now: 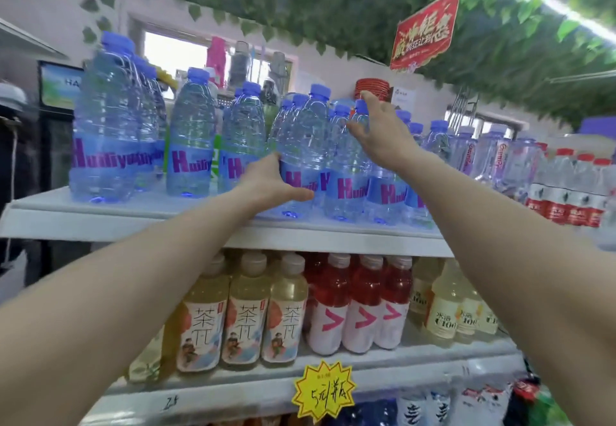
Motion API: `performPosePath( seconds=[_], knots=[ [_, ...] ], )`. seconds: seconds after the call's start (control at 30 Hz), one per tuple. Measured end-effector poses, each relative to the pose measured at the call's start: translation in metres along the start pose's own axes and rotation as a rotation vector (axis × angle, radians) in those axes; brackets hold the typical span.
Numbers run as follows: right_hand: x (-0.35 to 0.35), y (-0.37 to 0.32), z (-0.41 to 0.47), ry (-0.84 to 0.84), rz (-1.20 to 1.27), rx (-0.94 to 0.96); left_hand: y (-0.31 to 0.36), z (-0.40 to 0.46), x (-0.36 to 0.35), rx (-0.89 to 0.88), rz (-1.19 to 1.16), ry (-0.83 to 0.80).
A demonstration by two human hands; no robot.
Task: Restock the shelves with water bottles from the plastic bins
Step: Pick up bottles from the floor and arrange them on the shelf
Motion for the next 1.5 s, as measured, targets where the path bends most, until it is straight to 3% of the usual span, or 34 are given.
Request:
performPosePath(
  seconds=[0.33, 0.6, 1.0, 1.1, 1.37, 1.5],
  knots=[
    [-0.007, 0.008, 0.003, 0.066, 0.050, 0.011, -0.008, -0.006, -0.004, 0.002, 0.054, -0.048],
    [-0.008, 0.007, 0.000, 0.071, 0.063, 0.019, -0.009, -0.012, -0.005, 0.014, -0.057, -0.088],
    [-0.016, 0.009, -0.005, 0.078, 0.101, 0.015, -0.006, -0.014, -0.008, -0.025, 0.053, -0.067],
    [-0.017, 0.009, -0.010, 0.085, 0.081, 0.020, -0.003, -0.018, -0.007, -0.055, 0.045, -0.013],
    [-0.031, 0.023, -0.070, 0.063, -0.102, 0.136, 0.023, -0.051, -0.014, -0.215, 0.359, 0.336],
    [-0.042, 0.035, -0.122, -0.001, -0.143, 0.145, 0.038, -0.080, -0.034, -0.288, 0.474, 0.316]
  ],
)
Point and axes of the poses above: each hand's wrist, its own z-axis towards the middle knuckle, its own x-axis out of the back of the hand, y = z × x, the point moved 5 cm from there along z, towards the middle knuckle, and after that the axes turned 6 degrees about -y, right-handed, at the moved point
